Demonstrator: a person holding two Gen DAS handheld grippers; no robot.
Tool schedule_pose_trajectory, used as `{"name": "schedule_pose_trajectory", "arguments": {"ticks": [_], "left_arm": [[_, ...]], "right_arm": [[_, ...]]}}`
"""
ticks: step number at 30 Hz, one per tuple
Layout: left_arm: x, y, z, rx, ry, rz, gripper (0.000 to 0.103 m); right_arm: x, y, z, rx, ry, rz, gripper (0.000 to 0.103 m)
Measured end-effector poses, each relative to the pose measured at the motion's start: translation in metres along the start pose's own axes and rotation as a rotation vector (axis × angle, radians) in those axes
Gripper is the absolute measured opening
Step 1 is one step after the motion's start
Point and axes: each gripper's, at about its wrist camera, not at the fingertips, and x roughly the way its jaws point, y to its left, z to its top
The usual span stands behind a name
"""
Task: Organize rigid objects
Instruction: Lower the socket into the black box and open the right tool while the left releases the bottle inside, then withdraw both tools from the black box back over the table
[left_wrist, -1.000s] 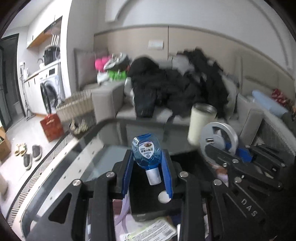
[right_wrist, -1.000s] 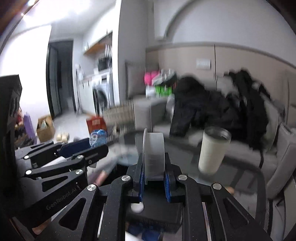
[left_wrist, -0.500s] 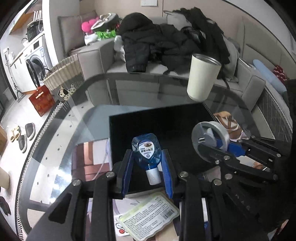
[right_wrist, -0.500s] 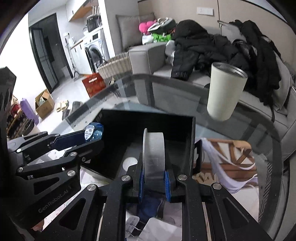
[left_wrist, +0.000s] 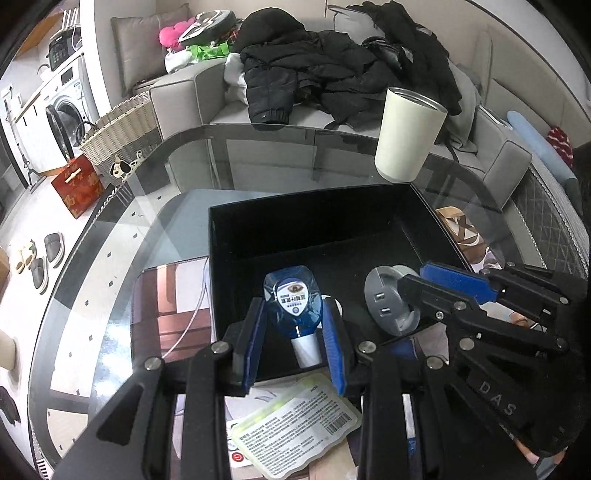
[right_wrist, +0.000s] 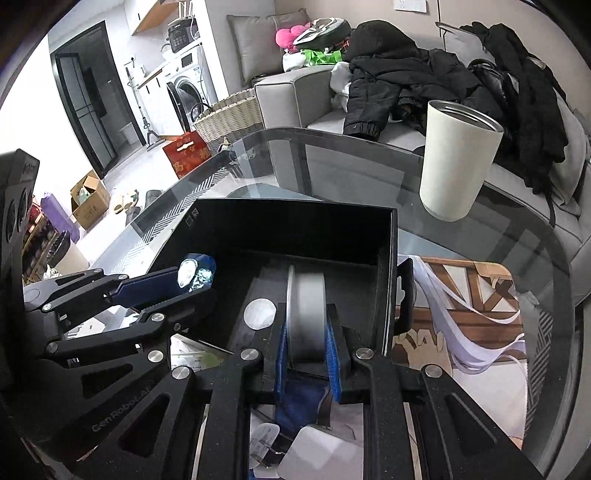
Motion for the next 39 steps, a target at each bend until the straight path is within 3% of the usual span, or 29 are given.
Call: {"name": "schedule_pose_trajectory", "arguments": {"ticks": [4, 8, 12, 21, 33, 39], "left_arm": [[0.0, 0.002, -0.001, -0.01, 0.003, 0.004, 0.03], [-0.003, 0.001, -0.002, 0.002, -0.004, -0.005, 0.041], [-0.006, 0.001, -0.002, -0.001, -0.015, -0.01, 0.044], [-0.024, 0.006, -0.003, -0.007, -0.054, -0.046, 0.045], [-0.08, 0.021, -0.024, 0.013, -0.164, -0.091, 0.051], [-0.086, 0.019, -0.039, 0.046, -0.151, -0.09, 0.053]], "right_arm": [[-0.004, -0.001, 0.001, 0.003, 0.003, 0.002, 0.018], [-0.003, -0.003, 0.003, 0.008, 0.005, 0.005, 0.018], [-0.005, -0.003, 0.002, 0.014, 0.004, 0.004, 0.018], [-0.014, -0.005, 0.001, 0.024, -0.007, 0.017, 0.018], [-0.079, -0.007, -0.012, -0.004, -0.124, 0.043, 0.019], [-0.103, -0.004, -0.027, -0.033, -0.141, 0.061, 0.019]]}}
